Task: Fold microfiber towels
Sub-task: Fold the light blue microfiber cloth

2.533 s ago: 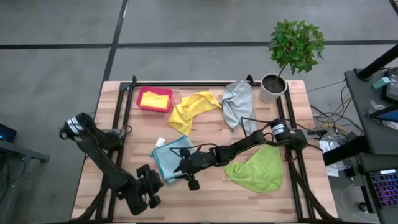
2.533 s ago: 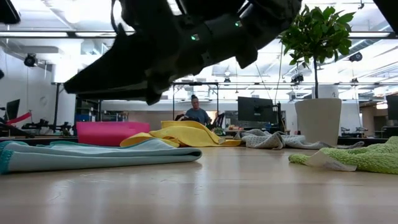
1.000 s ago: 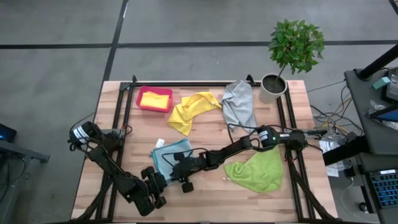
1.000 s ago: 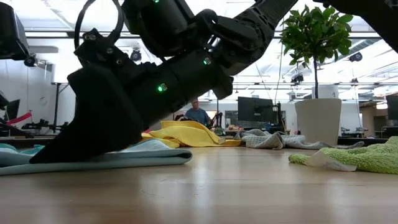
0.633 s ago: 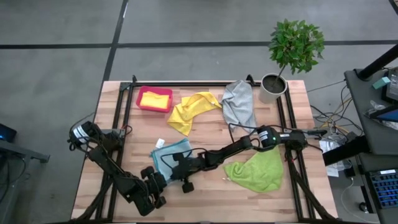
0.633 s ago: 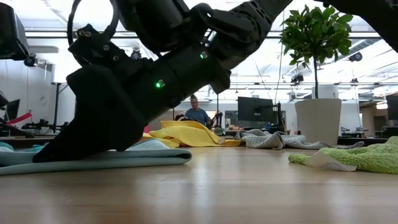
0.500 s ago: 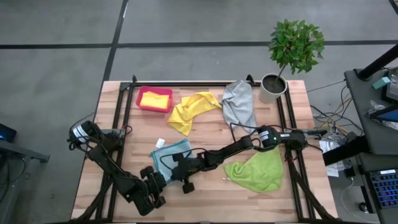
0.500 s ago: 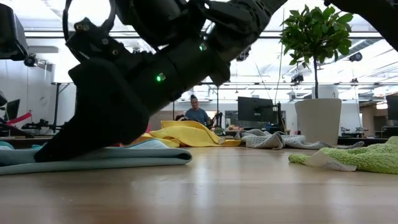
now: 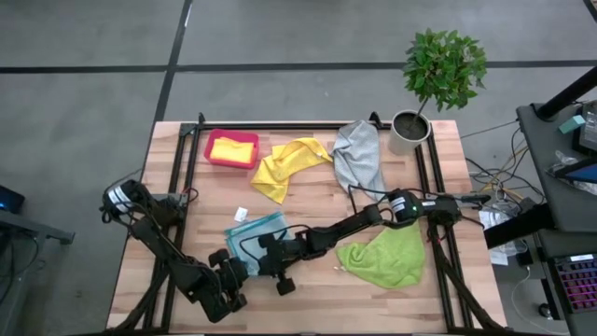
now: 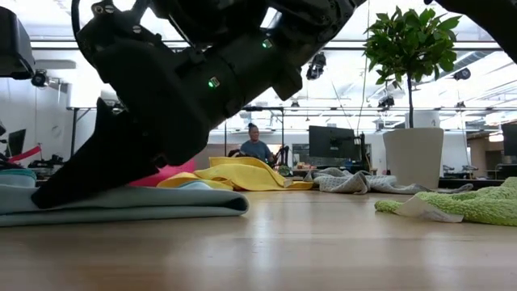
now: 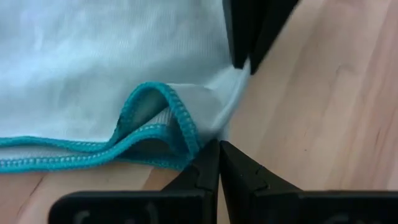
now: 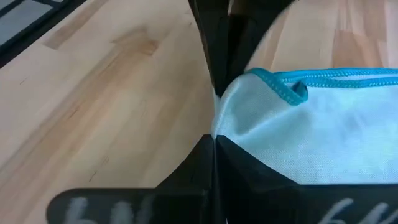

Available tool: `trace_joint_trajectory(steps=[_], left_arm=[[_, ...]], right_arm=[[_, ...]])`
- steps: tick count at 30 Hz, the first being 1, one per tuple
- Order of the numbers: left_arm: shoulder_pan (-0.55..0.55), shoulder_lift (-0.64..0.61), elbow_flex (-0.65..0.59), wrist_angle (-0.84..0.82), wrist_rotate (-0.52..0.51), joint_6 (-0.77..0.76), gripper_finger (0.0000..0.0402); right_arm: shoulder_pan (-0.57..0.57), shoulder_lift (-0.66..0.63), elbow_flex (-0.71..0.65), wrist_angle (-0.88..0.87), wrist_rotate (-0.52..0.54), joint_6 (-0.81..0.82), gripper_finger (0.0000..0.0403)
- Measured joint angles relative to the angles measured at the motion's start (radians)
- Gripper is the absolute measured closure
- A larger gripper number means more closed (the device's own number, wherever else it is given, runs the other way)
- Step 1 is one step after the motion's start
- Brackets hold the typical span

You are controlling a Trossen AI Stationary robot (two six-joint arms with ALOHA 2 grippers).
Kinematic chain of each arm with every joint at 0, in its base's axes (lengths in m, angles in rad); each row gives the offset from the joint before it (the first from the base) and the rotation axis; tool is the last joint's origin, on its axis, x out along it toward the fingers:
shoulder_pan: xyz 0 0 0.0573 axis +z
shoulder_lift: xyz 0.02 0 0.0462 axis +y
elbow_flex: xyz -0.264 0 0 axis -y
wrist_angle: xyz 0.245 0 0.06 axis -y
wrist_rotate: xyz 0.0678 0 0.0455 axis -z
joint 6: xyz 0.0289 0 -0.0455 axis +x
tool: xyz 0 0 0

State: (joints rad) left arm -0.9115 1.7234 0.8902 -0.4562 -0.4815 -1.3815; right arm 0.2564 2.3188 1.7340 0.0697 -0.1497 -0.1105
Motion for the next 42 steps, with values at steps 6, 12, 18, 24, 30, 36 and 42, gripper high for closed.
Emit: trace_joint_trajectory(steps=[6, 12, 18, 24, 30, 36, 42], left_arm=[[0.0, -0.049, 0.004, -0.001, 0.098, 0.004, 0.0402], [-0.001, -0.106, 0.0, -0.003, 0.128, 0.008, 0.0402], [0.0, -0.156, 0.0, -0.007, 0.127, 0.009, 0.0401], [0.0, -0.222, 0.0, -0.041, 0.083, 0.01, 0.0402], [0.011, -0.192, -0.025, -0.057, -0.181, 0.01, 0.0402], [0.024, -0.088, -0.034, -0.026, -0.144, 0.004, 0.0402], [0.024, -0.042, -0.032, 0.021, 0.039, 0.001, 0.0402]], right_arm=[[-0.001, 0.002, 0.0, 0.026, 0.008, 0.032, 0.0394], [-0.001, 0.004, 0.0, 0.047, 0.017, 0.026, 0.0393], [0.001, 0.004, 0.0, 0.047, 0.008, 0.039, 0.0359], [0.001, 0.005, 0.0, 0.062, -0.046, 0.065, 0.0301], [0.0, -0.018, 0.0, 0.033, -0.066, 0.061, 0.0272], [-0.008, -0.06, 0.0, -0.081, -0.016, 0.054, 0.03], [-0.02, -0.073, -0.01, -0.228, 0.129, 0.018, 0.0362]])
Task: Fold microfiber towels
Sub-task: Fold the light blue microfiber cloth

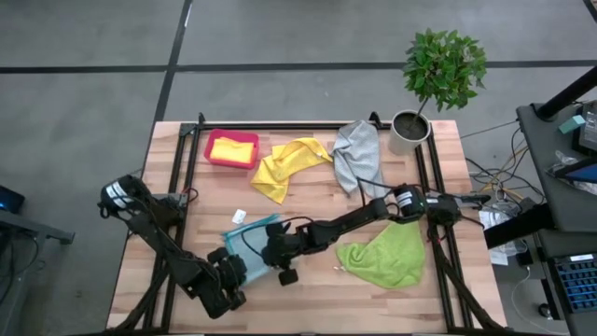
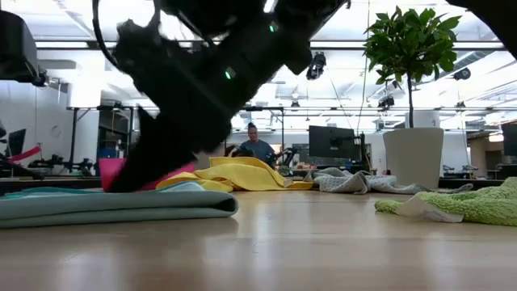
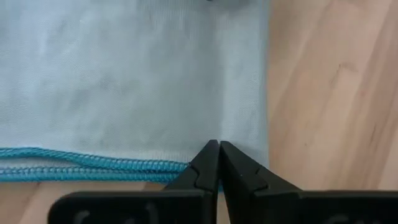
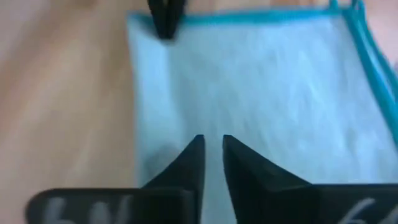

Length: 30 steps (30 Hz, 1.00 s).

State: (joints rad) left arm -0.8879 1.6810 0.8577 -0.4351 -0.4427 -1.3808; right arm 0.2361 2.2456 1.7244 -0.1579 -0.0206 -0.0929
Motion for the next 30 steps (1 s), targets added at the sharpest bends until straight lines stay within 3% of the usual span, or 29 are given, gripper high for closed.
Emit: trace_joint_trajectory(steps=[4, 18, 26, 30], left_arm=[[0.001, -0.001, 0.001, -0.001, 0.043, 0.001, 0.0402], [0.002, -0.168, 0.002, -0.175, 0.131, 0.027, 0.0402], [0.055, -0.253, 0.001, -0.427, -0.033, 0.027, 0.0402], [0.112, -0.273, -0.011, -0.526, -0.056, 0.074, 0.0401]], right_arm=[[-0.008, -0.002, -0.038, 0.0, 0.0, 0.005, 0.0391], [-0.012, -0.04, -0.061, 0.003, 0.002, 0.003, 0.0394], [-0.012, -0.055, -0.061, 0.007, 0.002, -0.023, 0.0394], [-0.012, -0.055, -0.066, 0.014, 0.002, -0.031, 0.0394]])
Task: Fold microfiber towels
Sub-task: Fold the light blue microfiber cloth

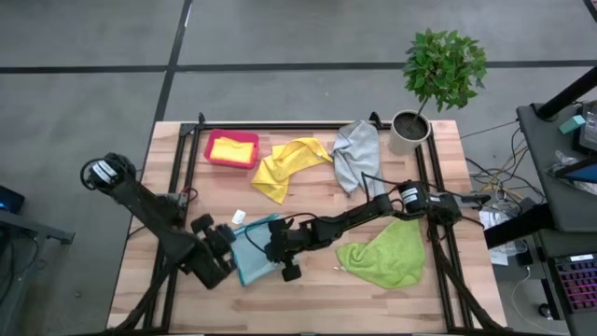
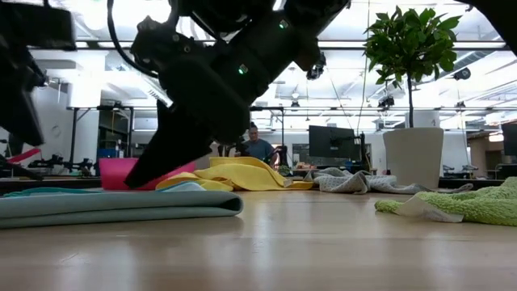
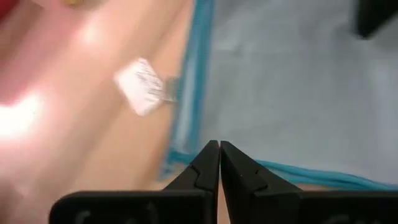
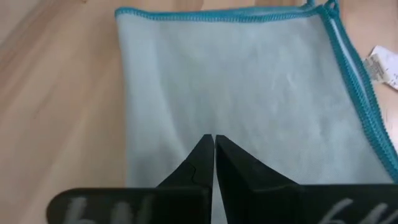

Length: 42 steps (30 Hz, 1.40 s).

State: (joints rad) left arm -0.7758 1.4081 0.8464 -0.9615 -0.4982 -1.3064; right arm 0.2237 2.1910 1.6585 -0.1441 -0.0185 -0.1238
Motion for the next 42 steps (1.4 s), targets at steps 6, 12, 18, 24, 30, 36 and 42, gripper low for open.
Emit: trace_joint_trajectory(steps=[6, 12, 18, 24, 30, 36, 42], left_arm=[[0.048, -0.018, -0.095, 0.108, -0.001, 0.031, 0.0367], [0.05, -0.017, -0.158, 0.16, 0.001, 0.009, 0.0317], [0.05, -0.017, -0.196, 0.239, 0.003, 0.012, 0.0307], [0.05, -0.017, -0.228, 0.301, 0.007, 0.015, 0.0321], [0.05, -0.017, -0.228, 0.301, 0.04, 0.033, 0.0363], [0.05, -0.017, -0.225, 0.295, 0.04, 0.04, 0.0397], [0.05, -0.031, -0.169, 0.187, 0.079, 0.04, 0.04]], right_arm=[[0.0, 0.0, -0.016, 0.008, 0.0, 0.0, 0.0394], [-0.002, 0.0, -0.035, 0.022, -0.001, 0.0, 0.0394], [-0.002, 0.0, -0.036, 0.031, -0.003, 0.005, 0.0394], [-0.002, 0.0, -0.037, 0.046, -0.007, 0.007, 0.0394], [-0.002, 0.0, -0.037, 0.046, -0.007, 0.01, 0.0394], [-0.002, 0.0, -0.037, 0.046, -0.007, 0.011, 0.0394], [-0.002, 0.0, -0.037, 0.046, -0.007, 0.021, 0.0394]])
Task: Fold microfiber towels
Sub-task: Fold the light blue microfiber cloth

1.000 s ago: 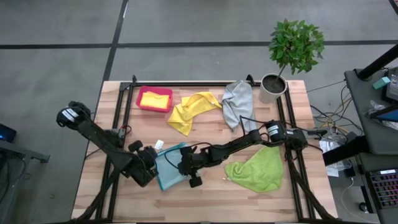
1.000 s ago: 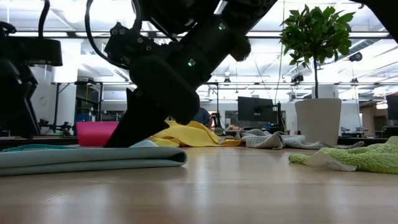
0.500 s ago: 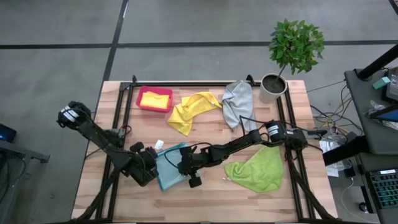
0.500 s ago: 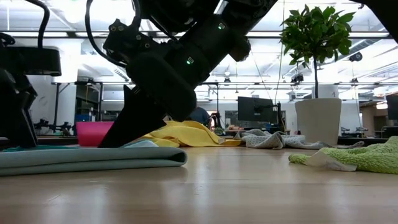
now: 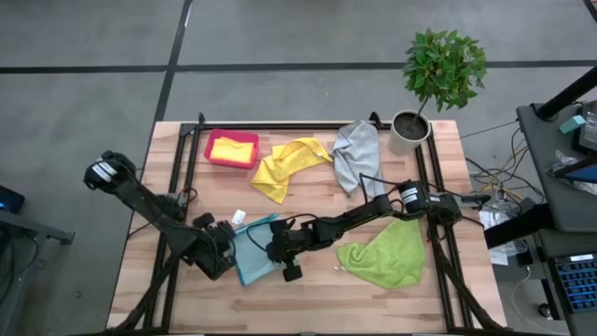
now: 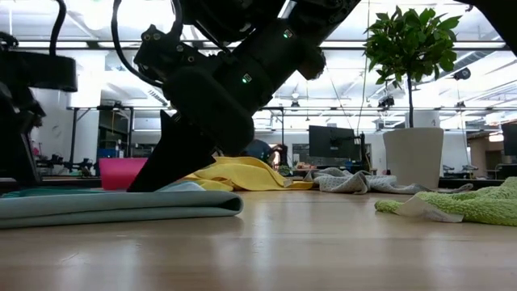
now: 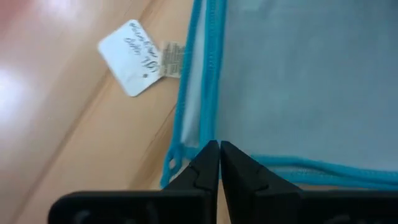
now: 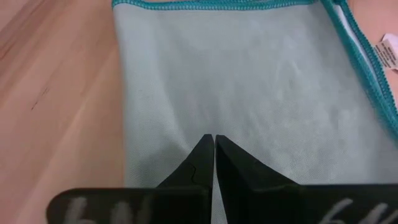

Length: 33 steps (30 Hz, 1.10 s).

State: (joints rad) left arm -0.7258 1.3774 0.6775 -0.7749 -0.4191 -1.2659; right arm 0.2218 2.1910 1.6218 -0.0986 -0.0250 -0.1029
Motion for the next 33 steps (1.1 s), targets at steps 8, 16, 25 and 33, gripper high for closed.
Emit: trace_joint_trajectory(steps=[8, 16, 25, 33], left_arm=[[0.0, -0.019, 0.029, -0.138, 0.018, -0.003, 0.0401], [0.002, -0.031, 0.062, -0.123, 0.017, -0.004, 0.0401], [-0.003, 0.001, 0.033, 0.169, 0.008, 0.099, 0.0402], [-0.011, 0.075, 0.031, 0.184, 0.053, 0.128, 0.0402]], right_arm=[[0.0, 0.0, 0.0, 0.002, 0.0, 0.016, 0.0394], [-0.008, -0.047, 0.0, -0.085, -0.001, 0.034, 0.0394], [-0.09, -0.188, -0.018, -0.37, -0.015, 0.24, 0.0379], [-0.147, -0.224, -0.088, -0.38, -0.107, 0.492, 0.029]])
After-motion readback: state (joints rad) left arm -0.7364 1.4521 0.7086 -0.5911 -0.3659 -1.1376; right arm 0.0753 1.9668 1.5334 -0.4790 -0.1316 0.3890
